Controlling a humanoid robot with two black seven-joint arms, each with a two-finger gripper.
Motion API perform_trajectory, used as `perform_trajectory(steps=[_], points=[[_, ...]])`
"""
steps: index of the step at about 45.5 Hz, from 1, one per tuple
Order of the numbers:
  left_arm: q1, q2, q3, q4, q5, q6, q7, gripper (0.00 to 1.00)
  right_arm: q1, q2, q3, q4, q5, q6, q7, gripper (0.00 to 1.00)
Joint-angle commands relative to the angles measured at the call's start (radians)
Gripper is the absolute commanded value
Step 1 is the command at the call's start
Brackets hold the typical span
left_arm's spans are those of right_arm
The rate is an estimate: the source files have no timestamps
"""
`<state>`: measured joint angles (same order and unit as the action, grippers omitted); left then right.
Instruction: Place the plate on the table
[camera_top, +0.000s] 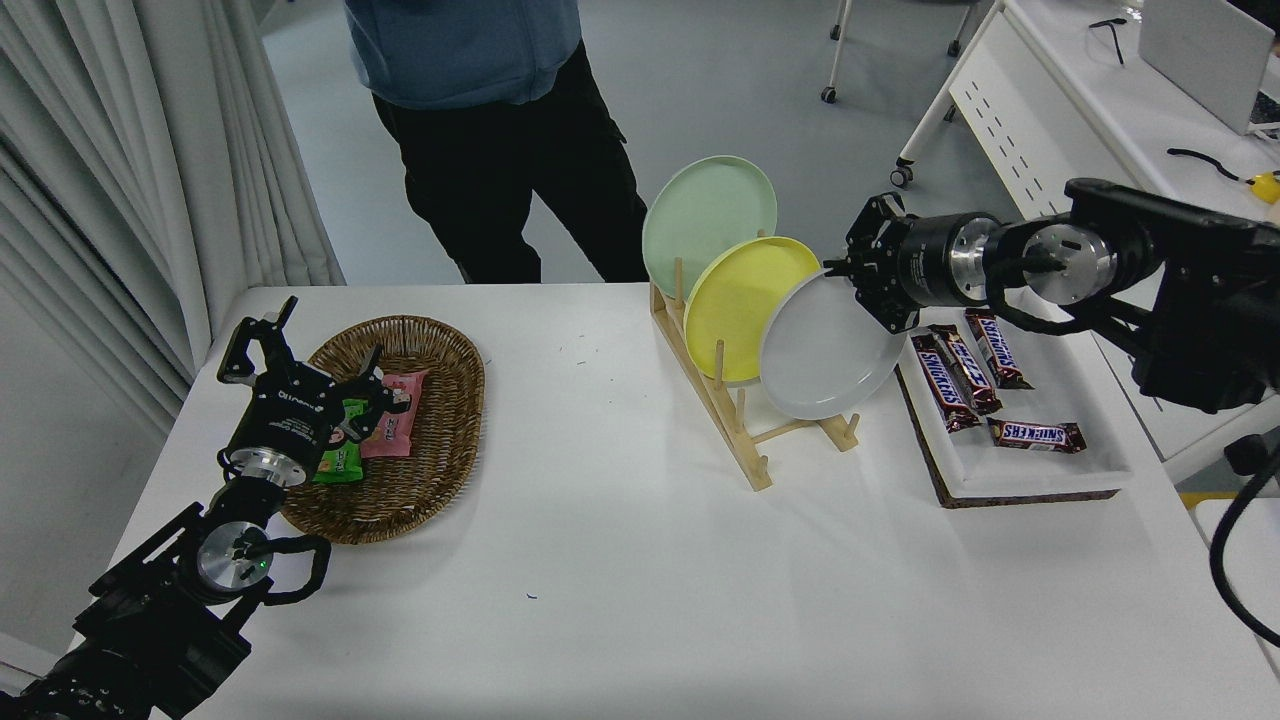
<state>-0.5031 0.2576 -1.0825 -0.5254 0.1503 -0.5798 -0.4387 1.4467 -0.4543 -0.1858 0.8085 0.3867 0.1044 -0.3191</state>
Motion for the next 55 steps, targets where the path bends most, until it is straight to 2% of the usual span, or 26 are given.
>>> perform_trajectory(steps=[1,25,39,44,55], points=[[0.000,0.000,0.000,-0.001,0.000,0.000,0.000,1.00,0.119,-0.089,0.000,0.100,0.115,-0.014,-0.054,0.00],[0.000,0.000,0.000,-0.001,-0.001,0.000,0.000,1.00,0.282,-0.207,0.005,0.333,0.334,-0.144,-0.100,0.00],[0.000,0.000,0.000,-0.001,0.000,0.001,0.000,1.00,0.235,-0.211,0.037,0.334,0.409,-0.221,-0.155,0.00],[0.000,0.000,0.000,-0.001,0.000,0.000,0.000,1.00,0.201,-0.205,0.051,0.353,0.445,-0.293,-0.159,0.00],[0.000,0.000,0.000,-0.001,0.000,0.000,0.000,1.00,0.113,-0.120,0.183,0.393,0.531,-0.563,-0.155,0.00]])
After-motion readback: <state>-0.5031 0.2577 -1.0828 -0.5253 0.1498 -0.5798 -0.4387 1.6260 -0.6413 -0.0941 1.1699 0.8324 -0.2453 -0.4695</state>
